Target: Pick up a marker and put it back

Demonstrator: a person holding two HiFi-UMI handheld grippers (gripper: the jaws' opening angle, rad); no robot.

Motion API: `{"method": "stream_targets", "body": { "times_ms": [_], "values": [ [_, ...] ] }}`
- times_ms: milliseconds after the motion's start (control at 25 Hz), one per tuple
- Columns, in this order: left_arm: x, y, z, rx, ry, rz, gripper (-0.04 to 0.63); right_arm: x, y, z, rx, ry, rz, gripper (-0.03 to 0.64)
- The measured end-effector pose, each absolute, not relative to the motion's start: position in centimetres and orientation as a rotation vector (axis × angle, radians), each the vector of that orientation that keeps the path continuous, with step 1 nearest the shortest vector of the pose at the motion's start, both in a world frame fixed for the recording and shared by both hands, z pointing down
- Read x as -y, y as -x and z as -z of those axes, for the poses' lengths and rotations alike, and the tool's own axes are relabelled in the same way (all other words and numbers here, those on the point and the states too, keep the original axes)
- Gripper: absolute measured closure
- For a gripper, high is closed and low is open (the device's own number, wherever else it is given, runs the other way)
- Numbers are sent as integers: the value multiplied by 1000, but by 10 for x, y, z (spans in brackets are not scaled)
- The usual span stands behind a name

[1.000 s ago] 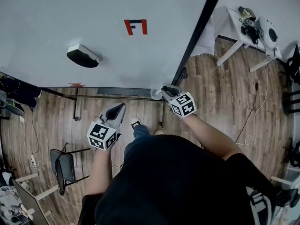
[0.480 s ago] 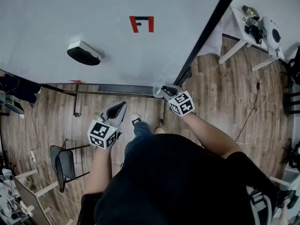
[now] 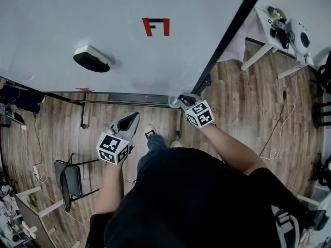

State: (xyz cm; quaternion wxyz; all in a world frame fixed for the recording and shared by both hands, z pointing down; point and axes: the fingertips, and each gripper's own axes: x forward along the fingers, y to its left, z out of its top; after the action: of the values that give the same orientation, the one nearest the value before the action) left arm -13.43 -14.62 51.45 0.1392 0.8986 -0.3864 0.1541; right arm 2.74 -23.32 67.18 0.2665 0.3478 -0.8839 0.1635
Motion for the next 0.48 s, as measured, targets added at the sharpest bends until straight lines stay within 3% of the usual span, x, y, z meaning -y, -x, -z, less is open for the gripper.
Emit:
{"method": "stream_targets", "body": {
  "times_ms": [480],
  "values": [
    [145, 123, -507, 1115, -2617, -435, 584, 232, -54, -659, 2361, -982, -416, 518]
  ]
}}
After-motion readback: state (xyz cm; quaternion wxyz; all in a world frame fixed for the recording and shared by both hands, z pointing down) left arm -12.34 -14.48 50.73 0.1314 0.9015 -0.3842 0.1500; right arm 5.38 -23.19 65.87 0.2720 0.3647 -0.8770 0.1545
